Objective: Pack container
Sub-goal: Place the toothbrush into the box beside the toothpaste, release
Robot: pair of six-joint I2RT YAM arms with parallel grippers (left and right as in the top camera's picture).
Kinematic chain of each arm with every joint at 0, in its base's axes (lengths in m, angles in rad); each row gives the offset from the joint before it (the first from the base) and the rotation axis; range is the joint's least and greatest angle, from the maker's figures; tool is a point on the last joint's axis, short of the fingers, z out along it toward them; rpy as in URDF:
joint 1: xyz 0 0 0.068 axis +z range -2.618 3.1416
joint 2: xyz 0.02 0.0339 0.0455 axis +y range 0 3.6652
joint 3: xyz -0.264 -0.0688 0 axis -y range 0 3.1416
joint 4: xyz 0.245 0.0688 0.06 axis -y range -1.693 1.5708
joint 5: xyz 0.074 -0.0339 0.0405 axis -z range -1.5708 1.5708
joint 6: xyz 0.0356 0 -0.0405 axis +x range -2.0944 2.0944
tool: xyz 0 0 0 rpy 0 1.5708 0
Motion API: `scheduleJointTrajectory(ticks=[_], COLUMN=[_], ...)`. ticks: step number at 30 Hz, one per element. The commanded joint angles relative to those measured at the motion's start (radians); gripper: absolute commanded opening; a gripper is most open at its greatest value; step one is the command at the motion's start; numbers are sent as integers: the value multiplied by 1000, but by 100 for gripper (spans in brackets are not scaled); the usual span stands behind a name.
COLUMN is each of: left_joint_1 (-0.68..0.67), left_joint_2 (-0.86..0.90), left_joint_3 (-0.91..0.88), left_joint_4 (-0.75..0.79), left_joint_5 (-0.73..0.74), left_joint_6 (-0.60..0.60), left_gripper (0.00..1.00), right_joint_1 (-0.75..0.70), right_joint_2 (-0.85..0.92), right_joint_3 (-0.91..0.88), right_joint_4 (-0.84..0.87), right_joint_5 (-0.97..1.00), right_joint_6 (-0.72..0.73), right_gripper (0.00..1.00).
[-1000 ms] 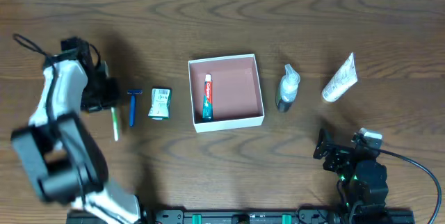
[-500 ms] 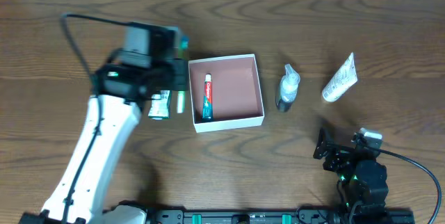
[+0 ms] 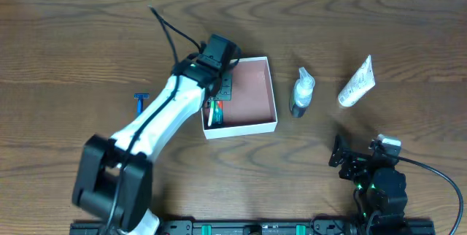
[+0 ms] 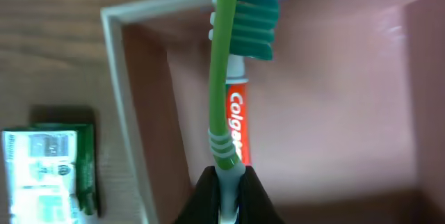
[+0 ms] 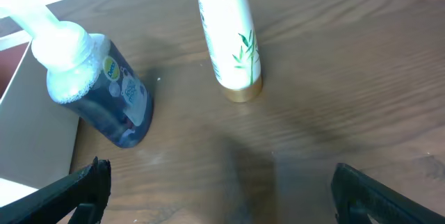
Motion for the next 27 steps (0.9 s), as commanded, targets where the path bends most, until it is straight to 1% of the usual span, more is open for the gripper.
scheduleJointTrajectory(ticks=[1,8,12,16,17,18,21,27], left_joint_1=[-1,-8,-23,-40,-43,-44,-44,-42], left_joint_2=[35,34,34,28,23,15,-23,-182], left_joint_3=[-9,-9,-9,-7,-4,2,33,69], left_joint_4=[3,-19,-46,-49,-49,-50,-53,-53], left_joint_5=[-37,-36,-36,-36,-36,-36,-10,-3], left_joint_6=[-35,-107,-114,-113,-113,-113,-113,-103], left_gripper=[5,6,7,17,21,22,25,25], right_joint_1=[-11,-11,-11,-11,-11,-11,-11,-11], right_joint_2=[-8,-8,-8,-8,-8,-8,-8,-8], right_joint_3=[-2,-2,-2,-2,-2,-2,-2,-2], right_joint_4=[-1,-1,-1,-1,-1,-1,-1,-1], right_joint_5=[4,4,4,4,4,4,4,4], right_joint_6=[7,7,6,7,7,7,6,6], right_gripper=[99,99,99,99,99,99,99,99])
